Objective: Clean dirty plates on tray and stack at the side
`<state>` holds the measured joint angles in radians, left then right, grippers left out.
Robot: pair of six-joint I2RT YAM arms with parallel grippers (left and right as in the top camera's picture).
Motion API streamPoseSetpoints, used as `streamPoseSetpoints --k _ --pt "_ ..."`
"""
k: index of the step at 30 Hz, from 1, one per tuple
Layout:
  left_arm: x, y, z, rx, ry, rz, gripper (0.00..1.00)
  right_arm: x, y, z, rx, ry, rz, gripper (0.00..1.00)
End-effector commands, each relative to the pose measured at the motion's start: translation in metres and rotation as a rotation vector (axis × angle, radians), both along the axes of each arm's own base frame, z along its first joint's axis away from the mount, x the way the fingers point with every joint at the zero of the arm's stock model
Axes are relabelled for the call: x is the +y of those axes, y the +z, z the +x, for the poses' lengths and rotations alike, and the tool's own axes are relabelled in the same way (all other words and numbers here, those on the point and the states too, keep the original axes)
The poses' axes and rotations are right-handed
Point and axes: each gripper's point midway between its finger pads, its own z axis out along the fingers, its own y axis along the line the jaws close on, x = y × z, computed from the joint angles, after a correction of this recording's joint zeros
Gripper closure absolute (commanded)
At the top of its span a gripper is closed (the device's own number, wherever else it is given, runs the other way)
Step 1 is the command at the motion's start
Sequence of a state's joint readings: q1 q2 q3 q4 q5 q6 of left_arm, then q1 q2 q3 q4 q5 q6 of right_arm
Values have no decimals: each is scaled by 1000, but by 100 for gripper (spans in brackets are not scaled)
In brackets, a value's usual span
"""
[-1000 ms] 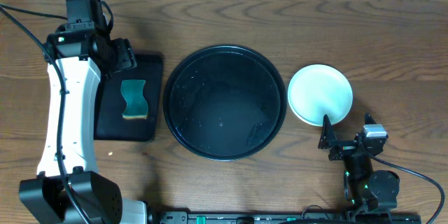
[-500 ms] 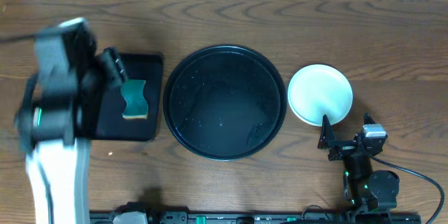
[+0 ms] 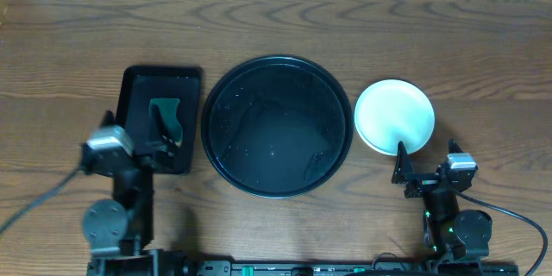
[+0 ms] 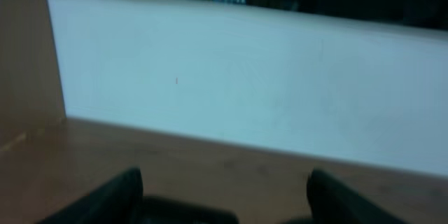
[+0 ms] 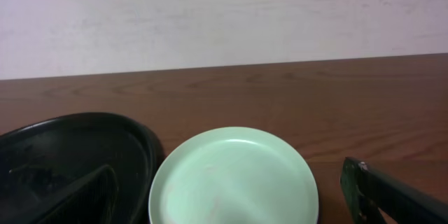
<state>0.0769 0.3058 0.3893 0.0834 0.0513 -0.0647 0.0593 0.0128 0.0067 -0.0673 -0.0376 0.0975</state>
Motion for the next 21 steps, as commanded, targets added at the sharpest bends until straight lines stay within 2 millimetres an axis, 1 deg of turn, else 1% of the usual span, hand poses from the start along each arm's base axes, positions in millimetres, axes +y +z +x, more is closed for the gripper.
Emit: streamPoseSetpoints --k 1,2,5,9,21 --pt "-5 -52 0 23 -19 95 25 2 -1 0 3 11 2 1" --pt "-5 -63 -1 26 -18 111 25 2 -1 0 3 11 2 1" --pt "-5 -85 -4 30 -15 146 25 2 -1 0 3 11 2 1" --pt "-5 -104 -5 38 -12 188 25 2 -1 0 3 11 2 1" --pt "-5 -104 -5 38 -12 188 25 2 -1 0 3 11 2 1"
